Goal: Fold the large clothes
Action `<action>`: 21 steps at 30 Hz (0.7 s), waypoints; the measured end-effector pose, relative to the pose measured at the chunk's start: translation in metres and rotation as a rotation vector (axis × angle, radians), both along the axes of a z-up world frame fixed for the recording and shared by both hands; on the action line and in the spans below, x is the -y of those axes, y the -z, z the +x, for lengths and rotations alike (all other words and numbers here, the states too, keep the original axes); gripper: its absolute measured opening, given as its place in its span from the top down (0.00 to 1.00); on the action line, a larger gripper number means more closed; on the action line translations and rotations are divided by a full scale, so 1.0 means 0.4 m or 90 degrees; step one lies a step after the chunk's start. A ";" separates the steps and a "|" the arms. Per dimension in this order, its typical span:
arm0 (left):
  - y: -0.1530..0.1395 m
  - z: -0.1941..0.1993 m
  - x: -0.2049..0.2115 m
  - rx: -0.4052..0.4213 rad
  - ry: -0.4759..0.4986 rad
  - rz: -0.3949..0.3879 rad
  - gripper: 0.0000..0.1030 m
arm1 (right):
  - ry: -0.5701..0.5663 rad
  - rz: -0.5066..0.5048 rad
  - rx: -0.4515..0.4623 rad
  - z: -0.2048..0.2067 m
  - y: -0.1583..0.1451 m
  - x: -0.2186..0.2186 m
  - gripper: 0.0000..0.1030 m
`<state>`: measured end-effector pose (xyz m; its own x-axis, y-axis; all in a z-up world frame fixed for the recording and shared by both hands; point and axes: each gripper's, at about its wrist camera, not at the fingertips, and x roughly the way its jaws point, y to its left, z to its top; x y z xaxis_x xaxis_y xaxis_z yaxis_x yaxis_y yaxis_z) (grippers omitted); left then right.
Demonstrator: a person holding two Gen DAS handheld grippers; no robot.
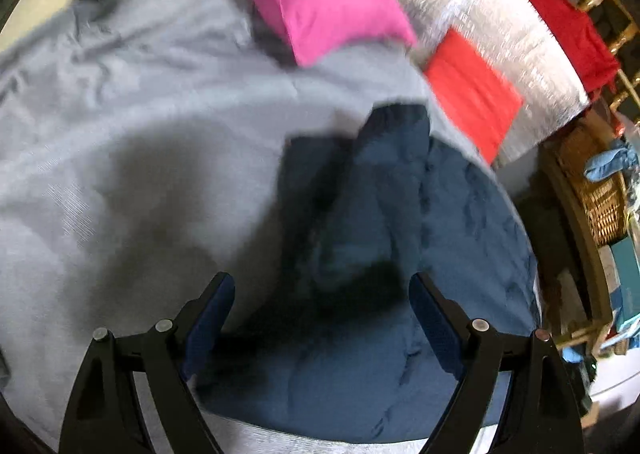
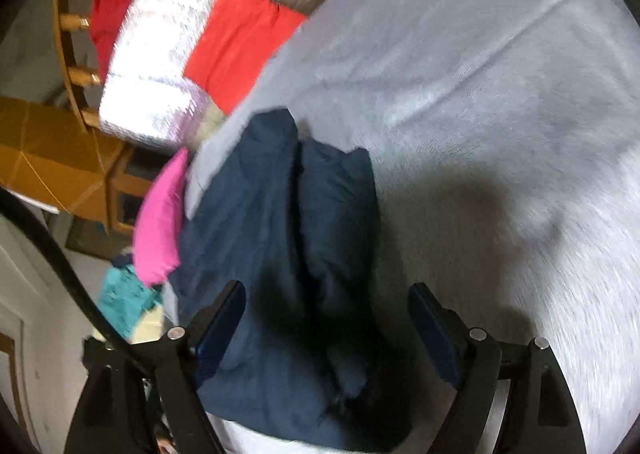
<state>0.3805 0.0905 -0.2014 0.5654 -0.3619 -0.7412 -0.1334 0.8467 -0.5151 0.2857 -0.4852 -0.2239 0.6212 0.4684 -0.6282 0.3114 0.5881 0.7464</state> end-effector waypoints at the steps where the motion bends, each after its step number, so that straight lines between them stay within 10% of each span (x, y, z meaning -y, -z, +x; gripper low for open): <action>1: 0.010 0.006 0.004 -0.010 0.003 -0.011 0.14 | -0.011 0.007 -0.010 0.011 0.014 -0.004 0.16; 4: 0.031 0.020 0.013 -0.027 -0.002 -0.024 0.14 | -0.041 0.018 -0.003 0.024 0.034 -0.021 0.22; 6: 0.031 0.024 0.016 -0.024 -0.003 -0.028 0.14 | -0.073 0.032 0.006 0.047 0.029 -0.051 0.42; 10: 0.014 0.019 0.028 -0.003 -0.004 -0.034 0.40 | -0.089 -0.036 0.047 0.040 -0.032 -0.093 0.58; 18: 0.026 0.031 0.022 -0.034 -0.014 -0.018 0.29 | -0.088 -0.065 0.008 0.023 -0.027 -0.082 0.54; 21: -0.015 0.020 0.001 -0.007 -0.046 -0.012 0.29 | -0.053 -0.107 0.062 0.003 -0.104 -0.056 0.33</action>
<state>0.3884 0.0899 -0.1954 0.5819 -0.3350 -0.7411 -0.1994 0.8247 -0.5293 0.2869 -0.4629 -0.1821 0.6461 0.4147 -0.6408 0.1880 0.7272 0.6602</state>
